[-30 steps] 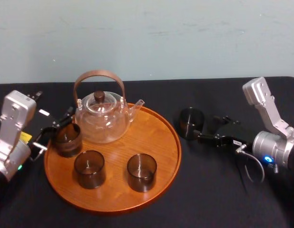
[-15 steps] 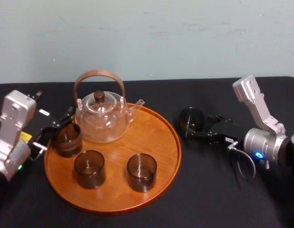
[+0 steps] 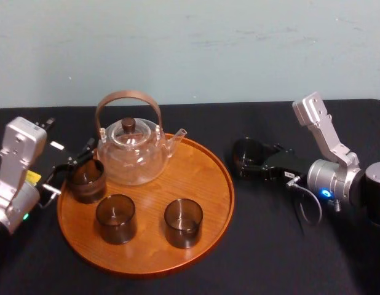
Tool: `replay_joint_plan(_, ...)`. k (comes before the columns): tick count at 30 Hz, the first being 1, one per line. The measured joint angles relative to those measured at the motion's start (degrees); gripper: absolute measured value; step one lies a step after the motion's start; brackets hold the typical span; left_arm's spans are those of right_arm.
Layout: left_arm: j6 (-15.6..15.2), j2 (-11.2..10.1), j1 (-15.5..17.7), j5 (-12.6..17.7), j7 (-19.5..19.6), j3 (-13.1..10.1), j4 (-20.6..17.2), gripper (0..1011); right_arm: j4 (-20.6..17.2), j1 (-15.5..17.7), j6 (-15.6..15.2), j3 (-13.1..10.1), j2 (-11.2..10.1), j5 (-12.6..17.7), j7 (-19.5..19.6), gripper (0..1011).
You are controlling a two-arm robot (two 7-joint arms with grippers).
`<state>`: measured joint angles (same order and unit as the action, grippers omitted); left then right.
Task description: Pick up the glass from the table and place it on the tray.
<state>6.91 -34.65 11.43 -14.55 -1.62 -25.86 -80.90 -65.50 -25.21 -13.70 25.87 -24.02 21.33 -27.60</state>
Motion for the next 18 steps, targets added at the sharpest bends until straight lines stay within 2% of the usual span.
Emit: replay_joint_plan(18,0.0,0.0,0.0,0.0,0.0,0.0,0.0,1001,2.52,-1.98,0.43,0.74,2.09,-1.92,-0.56,1003)
